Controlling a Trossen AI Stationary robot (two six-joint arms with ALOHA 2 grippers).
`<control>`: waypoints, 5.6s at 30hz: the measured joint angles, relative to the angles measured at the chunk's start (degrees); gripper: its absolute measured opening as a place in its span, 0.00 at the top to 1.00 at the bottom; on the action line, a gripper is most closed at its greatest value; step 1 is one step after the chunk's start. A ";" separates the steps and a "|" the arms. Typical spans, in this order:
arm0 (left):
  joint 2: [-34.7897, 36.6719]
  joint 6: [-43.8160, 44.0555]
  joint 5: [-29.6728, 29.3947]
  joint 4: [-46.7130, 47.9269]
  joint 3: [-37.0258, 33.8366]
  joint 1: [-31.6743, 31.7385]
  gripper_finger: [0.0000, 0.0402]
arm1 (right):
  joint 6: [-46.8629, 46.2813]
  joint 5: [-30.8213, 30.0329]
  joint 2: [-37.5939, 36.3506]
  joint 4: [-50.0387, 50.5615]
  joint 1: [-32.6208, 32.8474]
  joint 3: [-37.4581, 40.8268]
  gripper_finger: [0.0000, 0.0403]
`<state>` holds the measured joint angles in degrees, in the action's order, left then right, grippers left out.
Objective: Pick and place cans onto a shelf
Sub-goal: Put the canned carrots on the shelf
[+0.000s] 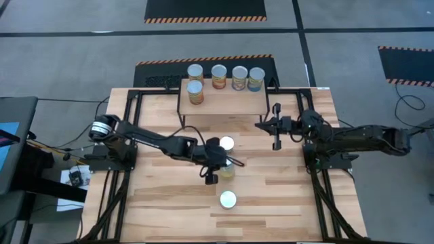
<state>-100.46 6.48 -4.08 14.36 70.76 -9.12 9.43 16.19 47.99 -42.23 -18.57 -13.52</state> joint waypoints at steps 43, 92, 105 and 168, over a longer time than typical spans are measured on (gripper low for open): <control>17.75 -6.89 7.47 -51.96 -35.67 1.17 1.00 | -0.10 -1.99 0.02 3.34 4.95 -0.55 0.99; 17.75 -10.19 23.10 -80.99 -50.01 22.05 1.00 | -8.54 -20.65 24.46 44.66 27.54 -28.53 0.52; 17.75 -11.22 22.76 -80.95 -50.01 22.05 1.00 | -6.46 -21.78 27.54 49.18 32.29 -29.57 0.48; 17.77 -6.91 26.19 -80.88 -45.62 22.02 1.00 | 17.54 -28.36 20.70 80.25 7.21 -55.19 0.97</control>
<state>-82.70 -0.43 22.11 -66.53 25.15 12.91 26.97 -12.18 68.69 38.02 -11.36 -68.71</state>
